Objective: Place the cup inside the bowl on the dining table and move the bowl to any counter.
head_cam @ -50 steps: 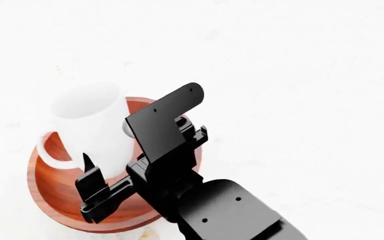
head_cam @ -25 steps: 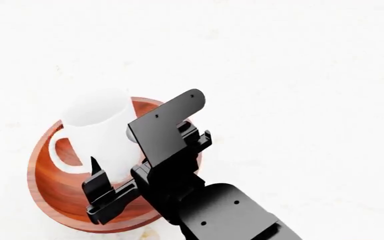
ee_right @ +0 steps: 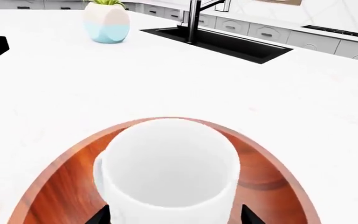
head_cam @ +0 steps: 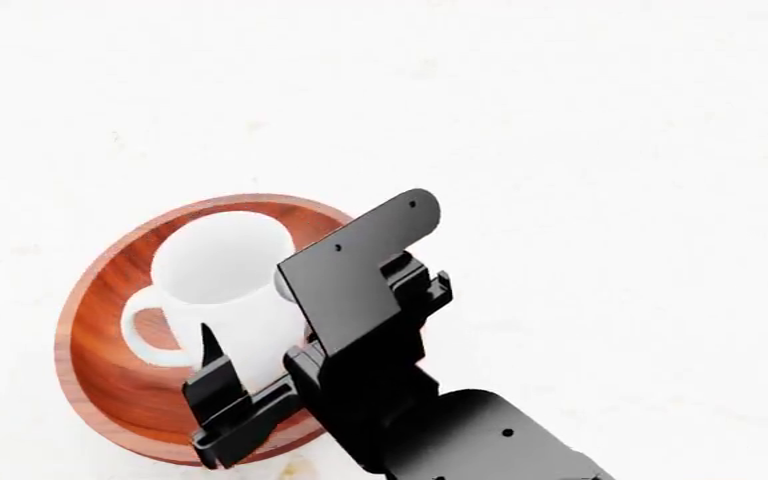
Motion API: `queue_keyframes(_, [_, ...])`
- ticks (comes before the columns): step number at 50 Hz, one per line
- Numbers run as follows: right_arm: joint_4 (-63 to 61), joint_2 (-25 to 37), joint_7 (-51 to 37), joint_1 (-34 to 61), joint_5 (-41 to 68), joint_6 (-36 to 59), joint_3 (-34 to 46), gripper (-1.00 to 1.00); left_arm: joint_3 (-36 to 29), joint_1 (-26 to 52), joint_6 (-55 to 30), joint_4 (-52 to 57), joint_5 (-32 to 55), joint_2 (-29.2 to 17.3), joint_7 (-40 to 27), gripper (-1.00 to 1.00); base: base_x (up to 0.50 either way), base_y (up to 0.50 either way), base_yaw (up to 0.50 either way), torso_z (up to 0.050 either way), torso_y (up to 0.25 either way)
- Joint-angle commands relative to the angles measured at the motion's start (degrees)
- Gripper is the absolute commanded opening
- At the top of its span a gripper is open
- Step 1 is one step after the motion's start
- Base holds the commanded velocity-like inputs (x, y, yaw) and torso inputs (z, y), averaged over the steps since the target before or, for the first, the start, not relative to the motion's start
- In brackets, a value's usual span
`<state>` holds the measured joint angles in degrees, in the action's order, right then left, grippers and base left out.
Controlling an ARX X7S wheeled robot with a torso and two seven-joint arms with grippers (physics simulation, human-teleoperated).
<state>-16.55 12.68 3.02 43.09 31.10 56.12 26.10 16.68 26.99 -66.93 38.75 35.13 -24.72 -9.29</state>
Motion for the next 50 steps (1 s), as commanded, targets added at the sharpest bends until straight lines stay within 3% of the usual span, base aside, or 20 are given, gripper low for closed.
queue_keyframes(1, [-12.08, 4.45, -4.09, -4.0, 4.4, 8.33, -5.57, 1.0, -0.63, 0.35, 0.53, -0.8, -0.61, 0.45, -0.21, 1.0, 0.0, 0.0, 0.0, 0.0, 0.0])
queue_keyframes(19, [-16.84, 7.65, -6.99, -3.46, 12.77, 20.25, -16.37, 1.0, 1.35, -1.37, 0.51, -0.58, 0.67, 0.3, 0.08, 1.0, 0.0, 0.0, 0.0, 0.0, 0.0])
queue_keyframes(24, [-14.53, 3.51, -10.31, -4.8, 18.28, 24.64, -29.12, 1.0, 0.63, -1.12, 0.63, -0.65, 0.42, 0.6, -0.47, 1.0, 0.0, 0.0, 0.0, 0.0, 0.0])
queue_keyframes(29, [-13.01, 4.18, -11.27, -5.52, 17.71, 25.32, -28.9, 1.0, 0.19, -1.12, 0.77, -0.89, 0.44, 0.67, -0.52, 1.0, 0.0, 0.0, 0.0, 0.0, 0.0])
queue_keyframes(32, [-7.88, 0.49, -15.17, -2.29, 22.49, 33.35, -36.35, 1.0, 0.25, -1.27, 0.92, -1.01, 0.54, 0.61, -0.41, 1.0, 0.0, 0.0, 0.0, 0.0, 0.0])
queue_keyframes(33, [-0.5, 0.87, -23.76, -1.08, 31.09, 33.82, -38.51, 1.0, 0.35, -1.58, 1.05, -0.94, 0.57, 0.66, -0.38, 1.0, 0.0, 0.0, 0.0, 0.0, 0.0])
queue_keyframes(39, [11.86, 5.11, -36.32, 6.97, 48.37, 33.53, -33.72, 1.0, 0.37, -1.95, 1.25, -1.01, 0.6, 0.35, -0.3, 1.0, 0.0, 0.0, 0.0, 0.0, 0.0])
queue_keyframes(40, [17.05, 3.8, -41.14, 7.82, 53.96, 33.33, -36.15, 1.0, 0.13, -1.85, 1.3, -1.09, 0.54, 0.45, -0.39, 1.0, 0.0, 0.0, 0.0, 0.0, 0.0])
queue_keyframes(44, [28.3, 6.48, -43.01, 15.59, 59.88, 33.54, -28.38, 1.0, -0.75, -2.04, 2.01, -1.59, 0.19, 0.66, -0.33, 1.0, 0.0, 0.0, 0.0, 0.0, 0.0])
queue_keyframes(47, [35.72, 5.65, -46.75, 20.17, 65.84, 32.51, -27.29, 1.0, -0.68, -2.18, 2.13, -1.66, 0.31, 0.58, -0.21, 1.0, 0.0, 0.0, 0.0, 0.0, 0.0])
queue_keyframes(50, [41.9, 5.25, -44.12, 25.04, 64.2, 32.0, -24.24, 1.0, -0.25, -2.32, 2.14, -1.72, 0.54, 0.22, 0.02, 1.0, 0.0, 0.0, 0.0, 0.0, 0.0])
